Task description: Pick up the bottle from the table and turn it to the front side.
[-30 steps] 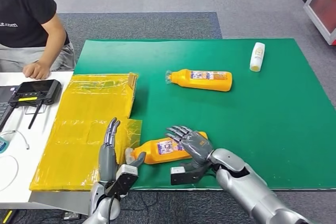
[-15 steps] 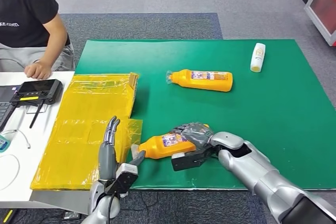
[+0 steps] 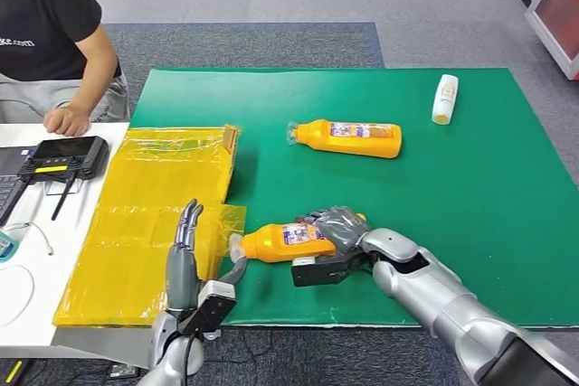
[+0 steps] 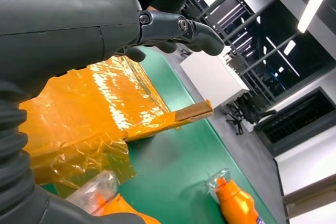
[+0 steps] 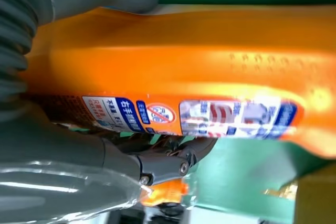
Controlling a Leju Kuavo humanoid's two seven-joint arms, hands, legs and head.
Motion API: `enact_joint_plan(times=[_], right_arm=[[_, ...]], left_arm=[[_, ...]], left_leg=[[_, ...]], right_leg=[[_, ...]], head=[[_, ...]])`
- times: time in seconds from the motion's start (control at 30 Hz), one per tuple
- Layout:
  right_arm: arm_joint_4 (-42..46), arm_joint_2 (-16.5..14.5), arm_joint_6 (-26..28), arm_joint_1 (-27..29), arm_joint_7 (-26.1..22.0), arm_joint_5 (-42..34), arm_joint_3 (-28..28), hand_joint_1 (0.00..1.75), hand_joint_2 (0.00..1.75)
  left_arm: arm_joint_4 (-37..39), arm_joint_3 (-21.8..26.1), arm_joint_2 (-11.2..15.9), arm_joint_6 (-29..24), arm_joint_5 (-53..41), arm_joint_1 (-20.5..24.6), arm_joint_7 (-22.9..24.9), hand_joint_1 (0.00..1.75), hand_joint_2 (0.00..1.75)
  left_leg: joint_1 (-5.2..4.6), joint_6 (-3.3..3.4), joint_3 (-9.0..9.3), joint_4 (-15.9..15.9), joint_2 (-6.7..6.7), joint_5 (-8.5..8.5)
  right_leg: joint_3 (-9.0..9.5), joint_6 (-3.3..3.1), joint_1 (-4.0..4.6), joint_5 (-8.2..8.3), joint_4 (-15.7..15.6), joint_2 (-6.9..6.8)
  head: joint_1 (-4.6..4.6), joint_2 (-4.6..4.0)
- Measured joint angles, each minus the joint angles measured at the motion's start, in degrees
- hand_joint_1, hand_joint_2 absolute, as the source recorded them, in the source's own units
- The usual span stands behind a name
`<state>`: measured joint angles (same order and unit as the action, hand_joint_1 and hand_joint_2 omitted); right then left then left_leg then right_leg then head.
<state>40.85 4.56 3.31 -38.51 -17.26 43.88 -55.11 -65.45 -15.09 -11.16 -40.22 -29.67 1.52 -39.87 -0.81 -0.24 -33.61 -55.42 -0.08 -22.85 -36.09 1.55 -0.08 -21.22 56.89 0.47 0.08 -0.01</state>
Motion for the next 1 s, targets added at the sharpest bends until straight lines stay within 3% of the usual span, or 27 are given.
enact_joint_plan(times=[0.2,0.37,0.47,0.63,0.8,1.0], right_arm=[[1.25,-0.61,5.96,3.59,-3.89,-5.67,3.26,1.75,1.75],[9.01,-4.37,16.01,13.31,-11.15,-16.16,12.12,1.75,1.75],[13.91,-6.60,17.71,17.53,-13.44,-20.91,17.42,1.75,1.75],[21.24,-9.49,15.84,22.68,-16.18,-28.97,24.27,1.75,1.75],[24.51,-10.53,15.68,24.96,-16.71,-29.56,26.92,1.75,1.75],[27.25,-11.00,15.77,27.36,-17.50,-27.96,27.83,1.75,1.75]], left_arm=[[-1.48,0.15,-0.10,-0.09,0.56,-0.42,0.00,0.00,1.75],[-8.05,-0.87,0.13,-0.11,7.74,-2.52,-0.02,0.00,1.75],[-13.37,-3.20,0.82,0.34,14.18,-3.61,-0.02,0.00,1.75],[-19.44,-8.16,1.96,9.25,28.67,-5.07,-0.02,0.00,1.75],[-20.94,-9.11,2.09,13.76,31.66,-5.75,-0.03,0.00,1.75],[-20.27,-8.83,2.01,23.56,34.89,-5.93,-0.02,0.00,1.75]], left_leg=[[0.04,-0.06,-0.03,0.00,0.01,-0.03],[0.08,-0.08,-0.35,0.00,0.00,-0.03],[0.09,-0.10,-0.55,0.01,0.00,-0.02],[0.07,-0.07,-0.63,0.00,0.00,-0.08],[0.05,-0.08,-0.63,0.00,0.00,-0.10],[0.06,-0.09,-0.64,0.00,0.00,-0.10]], right_leg=[[-0.07,-0.07,0.04,0.01,0.00,0.03],[-0.40,-0.13,0.08,-0.06,0.03,0.00],[-0.57,-0.15,0.10,-0.10,0.03,-0.02],[-0.62,-0.11,0.08,-0.14,0.03,-0.02],[-0.63,-0.09,0.06,-0.14,0.01,-0.02],[-0.67,-0.10,0.07,-0.15,0.01,-0.01]], head=[[0.01,-0.02],[-0.02,-0.02],[-0.02,-0.02],[-0.01,-0.01],[-0.01,-0.02],[-0.01,-0.02]])
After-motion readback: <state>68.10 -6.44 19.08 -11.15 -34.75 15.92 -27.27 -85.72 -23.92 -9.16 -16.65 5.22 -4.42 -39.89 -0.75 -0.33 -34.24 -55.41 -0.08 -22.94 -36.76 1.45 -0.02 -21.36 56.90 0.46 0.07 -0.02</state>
